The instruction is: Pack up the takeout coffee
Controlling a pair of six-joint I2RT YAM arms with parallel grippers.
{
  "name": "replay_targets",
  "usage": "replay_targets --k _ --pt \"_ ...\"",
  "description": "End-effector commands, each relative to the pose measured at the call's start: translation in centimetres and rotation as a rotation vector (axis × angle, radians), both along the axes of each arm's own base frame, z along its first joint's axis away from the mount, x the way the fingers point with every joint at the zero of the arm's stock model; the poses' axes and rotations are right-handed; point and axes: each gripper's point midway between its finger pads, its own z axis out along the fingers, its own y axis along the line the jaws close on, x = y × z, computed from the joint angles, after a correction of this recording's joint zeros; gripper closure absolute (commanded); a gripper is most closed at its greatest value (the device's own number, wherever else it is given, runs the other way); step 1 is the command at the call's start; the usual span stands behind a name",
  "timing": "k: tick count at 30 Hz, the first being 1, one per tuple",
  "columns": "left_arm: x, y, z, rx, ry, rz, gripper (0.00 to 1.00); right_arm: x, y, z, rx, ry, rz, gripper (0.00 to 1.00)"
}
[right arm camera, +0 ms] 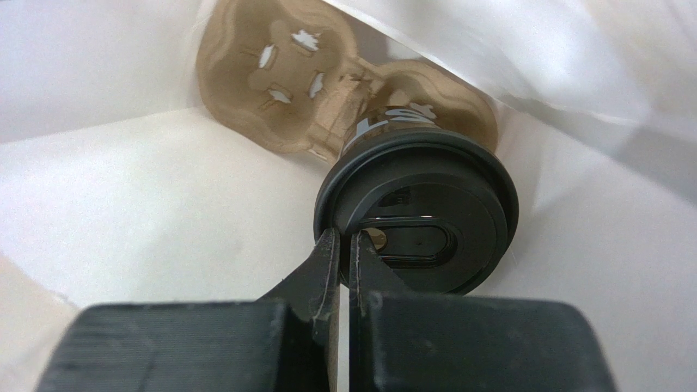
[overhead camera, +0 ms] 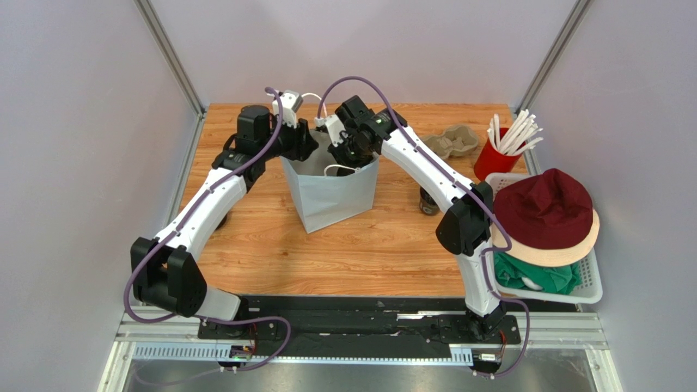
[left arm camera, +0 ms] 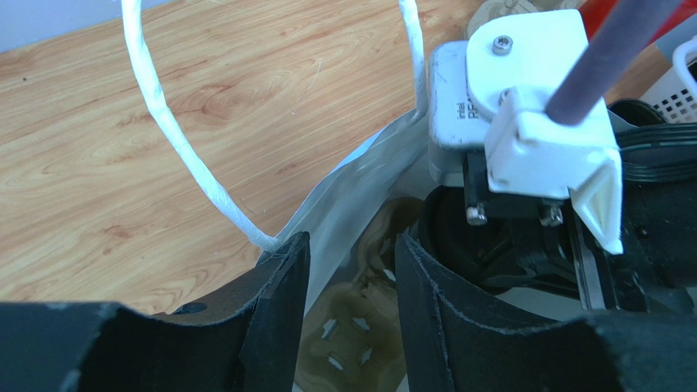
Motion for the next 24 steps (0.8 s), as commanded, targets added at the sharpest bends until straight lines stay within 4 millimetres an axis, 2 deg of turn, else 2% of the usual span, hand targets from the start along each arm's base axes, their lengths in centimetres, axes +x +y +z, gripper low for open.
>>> replay_targets --k 1,6,11,20,24 --pt "-0.8 0.1 1.8 -0.041 -0.037 0.018 0.48 0.9 -0.3 0.2 -0.013 -0.011 -0.023 1.00" --pt "-1.0 0.2 1.5 -0.054 -0.024 0.031 0.48 0.9 0.1 -1.2 -0.023 0.023 -0.015 1.00" --pt "-0.3 1.1 1.1 -0.035 -0.018 0.093 0.48 0.8 0.0 -2.1 -0.039 0.038 -0.013 1.00" --pt "1.2 2.2 0.4 -0.004 0.001 0.194 0.48 0.6 -0.4 -2.6 -0.065 0.040 -0.007 1.00" --pt "1.6 2.2 0.3 0.001 0.005 0.205 0.48 0.1 -0.2 -2.1 -0.059 0.027 0.019 1.00"
